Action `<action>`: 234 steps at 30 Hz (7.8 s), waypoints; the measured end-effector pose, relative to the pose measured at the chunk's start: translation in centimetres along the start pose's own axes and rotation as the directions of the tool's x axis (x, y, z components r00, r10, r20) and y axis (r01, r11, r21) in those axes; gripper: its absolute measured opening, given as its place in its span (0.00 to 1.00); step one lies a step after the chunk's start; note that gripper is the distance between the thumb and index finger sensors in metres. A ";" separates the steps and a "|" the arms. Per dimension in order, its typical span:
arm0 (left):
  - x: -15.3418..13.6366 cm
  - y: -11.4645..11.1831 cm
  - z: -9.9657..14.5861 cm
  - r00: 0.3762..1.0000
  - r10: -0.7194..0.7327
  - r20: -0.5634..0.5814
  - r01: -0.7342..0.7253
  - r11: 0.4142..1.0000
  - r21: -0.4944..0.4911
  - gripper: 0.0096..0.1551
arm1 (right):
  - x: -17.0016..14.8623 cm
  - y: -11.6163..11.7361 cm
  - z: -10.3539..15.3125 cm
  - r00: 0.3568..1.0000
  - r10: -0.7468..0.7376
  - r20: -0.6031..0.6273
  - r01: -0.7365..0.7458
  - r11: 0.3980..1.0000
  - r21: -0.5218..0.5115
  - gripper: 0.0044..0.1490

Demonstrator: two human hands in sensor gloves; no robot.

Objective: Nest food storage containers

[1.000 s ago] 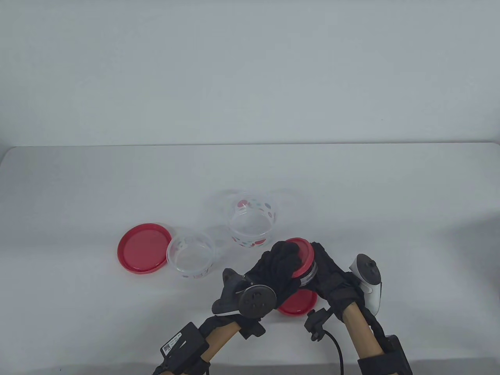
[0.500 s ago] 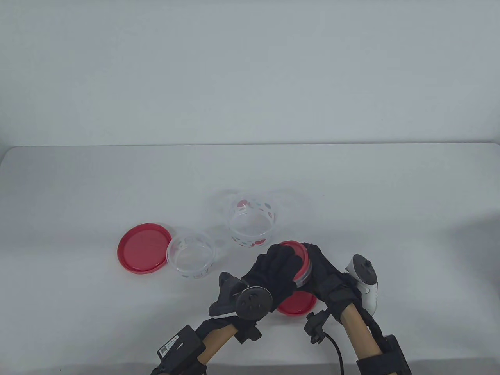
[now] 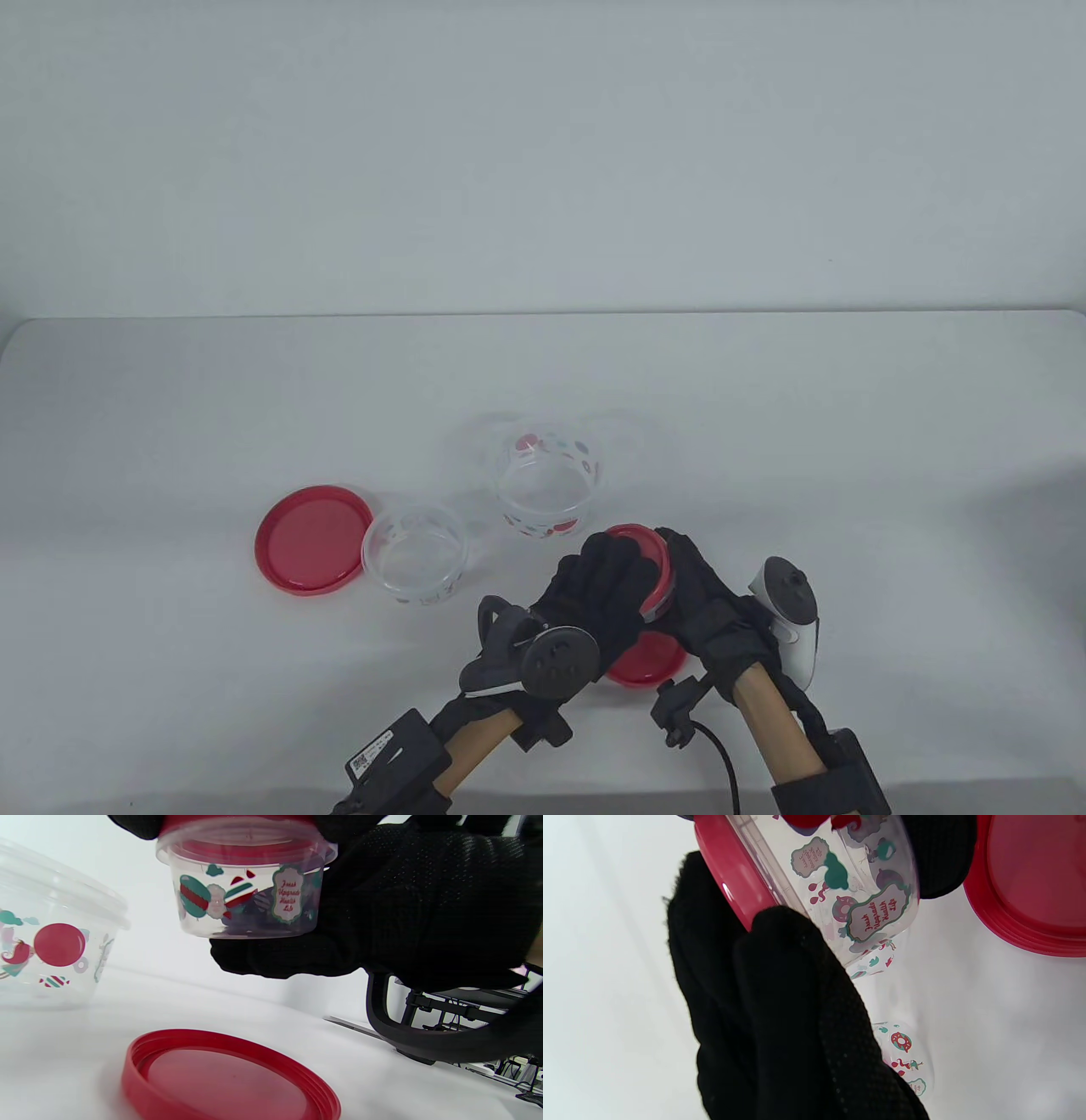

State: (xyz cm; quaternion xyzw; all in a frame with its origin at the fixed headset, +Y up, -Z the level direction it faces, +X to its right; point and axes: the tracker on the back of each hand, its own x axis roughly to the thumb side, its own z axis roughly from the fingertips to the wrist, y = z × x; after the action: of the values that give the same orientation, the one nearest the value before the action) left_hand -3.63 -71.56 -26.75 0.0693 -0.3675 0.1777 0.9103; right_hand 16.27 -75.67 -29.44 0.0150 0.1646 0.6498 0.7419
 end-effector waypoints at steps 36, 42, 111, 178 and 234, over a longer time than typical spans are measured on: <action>-2.1 3.9 5.2 0.986 0.132 -0.106 -0.115 0.982 0.150 0.40 | 0.3 1.1 -0.6 0.991 0.128 0.036 -0.133 0.956 0.261 0.50; -5.4 3.7 6.1 0.839 0.415 -0.353 -0.375 0.910 0.176 0.41 | 0.1 2.1 -0.5 0.990 0.105 0.092 -0.125 0.958 0.256 0.49; -11.8 13.0 11.8 0.781 0.461 -0.422 -0.224 0.837 0.499 0.38 | 4.8 19.6 -11.3 0.578 0.816 0.005 -0.796 0.564 -0.218 0.33; -12.2 2.6 11.0 0.080 0.926 -0.368 -0.948 0.185 0.260 0.56 | 2.3 11.9 -1.7 0.814 0.571 0.107 -0.573 0.820 -0.015 0.38; -11.0 1.8 10.5 -0.069 0.938 -0.340 -0.964 0.025 0.264 0.59 | 0.7 -0.7 -2.7 0.247 0.930 -0.273 -0.965 0.211 -0.155 0.22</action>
State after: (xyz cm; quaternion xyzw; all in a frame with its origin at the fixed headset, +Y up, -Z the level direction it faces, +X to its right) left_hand -18.46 -75.56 -26.81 -0.2754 -0.1052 0.7601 0.5791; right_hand 16.31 -75.60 -32.35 -0.0364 0.0673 0.9823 0.1712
